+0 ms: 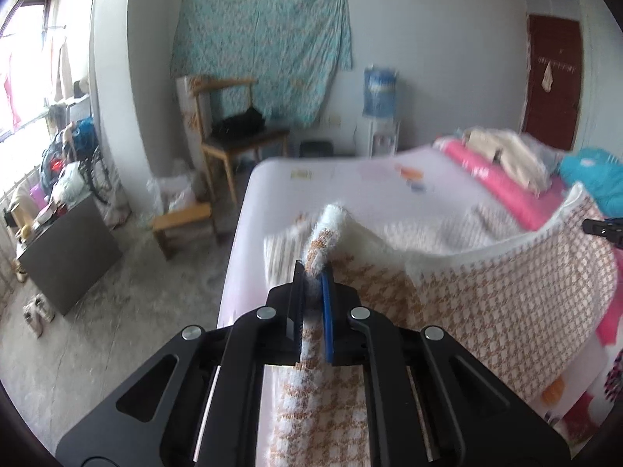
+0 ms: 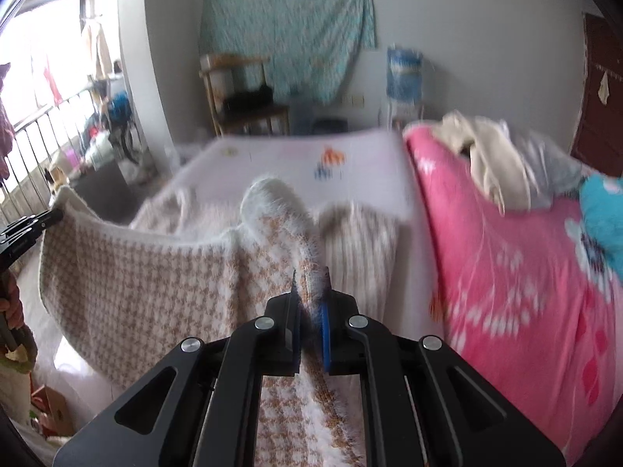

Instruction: Fold large clothes

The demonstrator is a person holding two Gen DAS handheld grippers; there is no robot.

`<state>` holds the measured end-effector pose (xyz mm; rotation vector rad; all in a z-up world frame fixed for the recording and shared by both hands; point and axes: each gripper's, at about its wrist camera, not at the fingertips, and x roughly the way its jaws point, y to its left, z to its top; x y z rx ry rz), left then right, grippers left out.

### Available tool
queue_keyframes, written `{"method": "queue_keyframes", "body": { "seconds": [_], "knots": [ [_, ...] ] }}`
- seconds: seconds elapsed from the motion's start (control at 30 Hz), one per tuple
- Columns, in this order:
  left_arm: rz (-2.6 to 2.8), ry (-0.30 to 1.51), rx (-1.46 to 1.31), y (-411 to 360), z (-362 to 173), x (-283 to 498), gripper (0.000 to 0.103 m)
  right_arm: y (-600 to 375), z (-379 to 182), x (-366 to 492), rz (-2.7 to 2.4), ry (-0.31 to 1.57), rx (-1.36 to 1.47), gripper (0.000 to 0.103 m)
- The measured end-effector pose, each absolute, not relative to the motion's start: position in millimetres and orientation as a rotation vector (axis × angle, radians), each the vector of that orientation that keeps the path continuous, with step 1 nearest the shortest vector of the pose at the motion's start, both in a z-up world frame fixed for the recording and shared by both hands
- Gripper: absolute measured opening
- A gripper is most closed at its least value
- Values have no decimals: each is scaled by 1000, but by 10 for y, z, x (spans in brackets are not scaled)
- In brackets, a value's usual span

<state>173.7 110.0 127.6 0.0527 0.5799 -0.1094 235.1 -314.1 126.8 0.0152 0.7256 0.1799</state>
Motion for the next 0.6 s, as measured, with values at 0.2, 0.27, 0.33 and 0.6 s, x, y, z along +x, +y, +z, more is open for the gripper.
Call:
{"method": "queue_keyframes", "body": {
  "seconds": [0.2, 0.27, 0.33, 0.6],
  "knots": [
    [-105, 544, 107, 1000, 1467, 2628, 7, -3199, 1504, 3202, 199, 661, 16, 8],
    [-106, 575, 123, 914, 1410, 2980, 7, -3205, 1449, 3550, 203, 686, 23, 8],
    [-105, 642, 130, 847, 1236, 3389, 7, -3222, 1257, 3963, 200, 741, 38, 8],
    [-116, 1022, 29, 1040, 112, 4319, 35, -3360, 169, 4749, 156, 1047, 96, 28]
  ]
}}
